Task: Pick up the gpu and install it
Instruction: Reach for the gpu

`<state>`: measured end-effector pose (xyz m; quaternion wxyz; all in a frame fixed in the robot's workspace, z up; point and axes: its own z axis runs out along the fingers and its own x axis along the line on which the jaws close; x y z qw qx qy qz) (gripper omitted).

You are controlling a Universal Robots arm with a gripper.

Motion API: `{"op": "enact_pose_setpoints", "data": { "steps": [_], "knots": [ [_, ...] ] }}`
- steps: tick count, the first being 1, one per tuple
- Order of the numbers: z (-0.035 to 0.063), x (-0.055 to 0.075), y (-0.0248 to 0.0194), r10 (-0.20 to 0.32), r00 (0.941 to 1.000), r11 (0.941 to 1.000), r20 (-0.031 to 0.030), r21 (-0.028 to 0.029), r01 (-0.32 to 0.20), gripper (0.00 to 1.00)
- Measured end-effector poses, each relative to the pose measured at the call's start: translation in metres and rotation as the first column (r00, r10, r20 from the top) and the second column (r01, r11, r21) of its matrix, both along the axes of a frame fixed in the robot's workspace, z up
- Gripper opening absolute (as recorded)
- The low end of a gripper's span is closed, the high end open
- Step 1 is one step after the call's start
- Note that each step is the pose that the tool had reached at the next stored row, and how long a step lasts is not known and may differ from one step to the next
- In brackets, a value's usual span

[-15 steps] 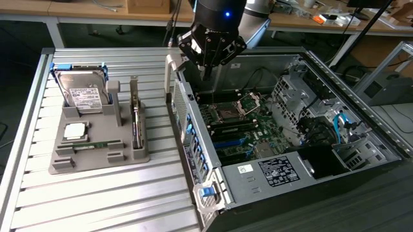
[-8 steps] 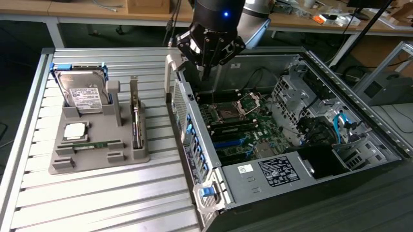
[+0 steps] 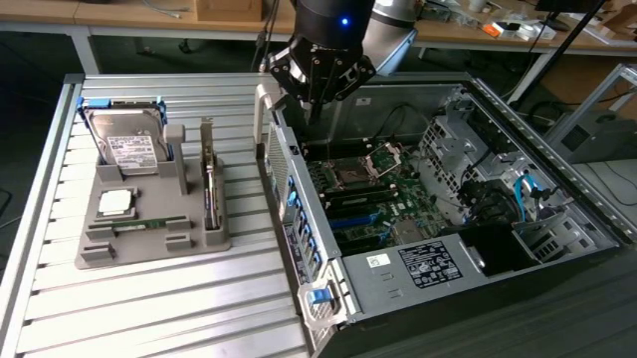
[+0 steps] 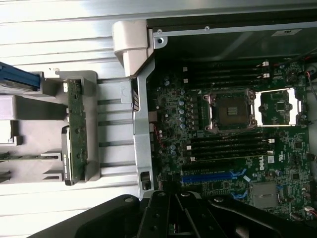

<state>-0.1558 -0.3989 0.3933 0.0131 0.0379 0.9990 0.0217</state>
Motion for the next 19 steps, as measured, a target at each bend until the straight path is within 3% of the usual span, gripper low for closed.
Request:
{"op": "enact_pose_setpoints", "data": {
  "steps": [19],
  "knots": [
    [0.0, -0.0068, 0.0, 0.0, 1.0, 1.0, 0.0, 0.0, 0.0, 0.11]
  ]
}}
